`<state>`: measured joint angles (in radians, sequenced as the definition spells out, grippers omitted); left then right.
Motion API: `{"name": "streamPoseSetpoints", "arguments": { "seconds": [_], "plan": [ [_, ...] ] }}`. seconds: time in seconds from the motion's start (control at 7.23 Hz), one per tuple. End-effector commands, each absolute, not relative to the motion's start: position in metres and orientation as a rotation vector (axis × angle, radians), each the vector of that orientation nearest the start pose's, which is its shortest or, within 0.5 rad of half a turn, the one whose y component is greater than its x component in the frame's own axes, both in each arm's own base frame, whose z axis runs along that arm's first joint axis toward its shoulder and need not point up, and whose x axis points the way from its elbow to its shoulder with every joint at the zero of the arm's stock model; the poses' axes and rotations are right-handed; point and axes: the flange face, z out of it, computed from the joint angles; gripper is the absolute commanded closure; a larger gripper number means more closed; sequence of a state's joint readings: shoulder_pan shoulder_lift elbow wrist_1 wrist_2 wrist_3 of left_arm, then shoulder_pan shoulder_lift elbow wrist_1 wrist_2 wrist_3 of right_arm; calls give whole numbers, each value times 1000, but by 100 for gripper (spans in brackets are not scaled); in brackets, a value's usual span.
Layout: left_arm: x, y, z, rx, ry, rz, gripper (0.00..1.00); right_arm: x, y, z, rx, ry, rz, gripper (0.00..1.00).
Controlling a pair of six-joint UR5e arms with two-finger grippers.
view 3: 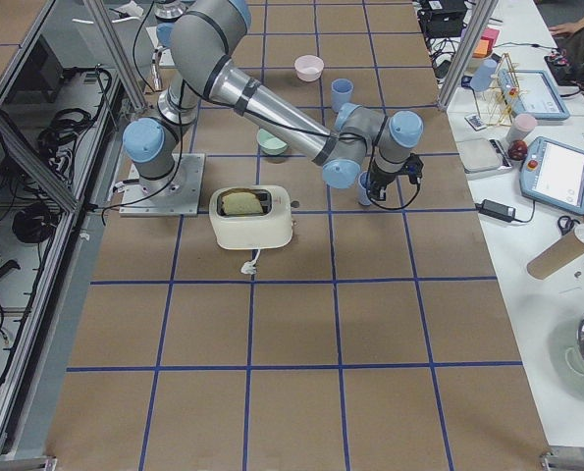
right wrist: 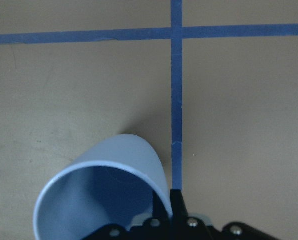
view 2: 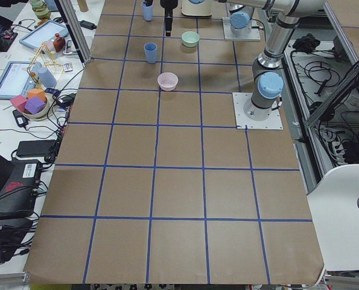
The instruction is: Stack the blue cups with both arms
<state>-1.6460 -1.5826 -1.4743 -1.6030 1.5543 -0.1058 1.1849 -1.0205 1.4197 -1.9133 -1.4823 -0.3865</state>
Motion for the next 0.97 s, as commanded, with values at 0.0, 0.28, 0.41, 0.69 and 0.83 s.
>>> {"name": "streamPoseSetpoints", "arguments": {
  "seconds": [0.0, 0.28, 0.41, 0.69, 0.83],
  "plan": [
    [-172, -488, 528, -48, 3160, -85, 0, -90, -674, 323, -20, 3061, -71, 100],
    [-171, -488, 528, -50, 3160, -85, 0, 33, -661, 371, -82, 3062, -123, 100],
    [-171, -488, 529, -50, 3160, -87, 0, 99, -655, 379, -46, 3053, -132, 100],
    [-170, -487, 529, -53, 3159, -87, 0, 217, -627, 394, 30, 3032, -186, 100],
    [-171, -487, 530, -50, 3160, -87, 0, 261, -612, 397, 39, 3024, -224, 100]
  ]
}}
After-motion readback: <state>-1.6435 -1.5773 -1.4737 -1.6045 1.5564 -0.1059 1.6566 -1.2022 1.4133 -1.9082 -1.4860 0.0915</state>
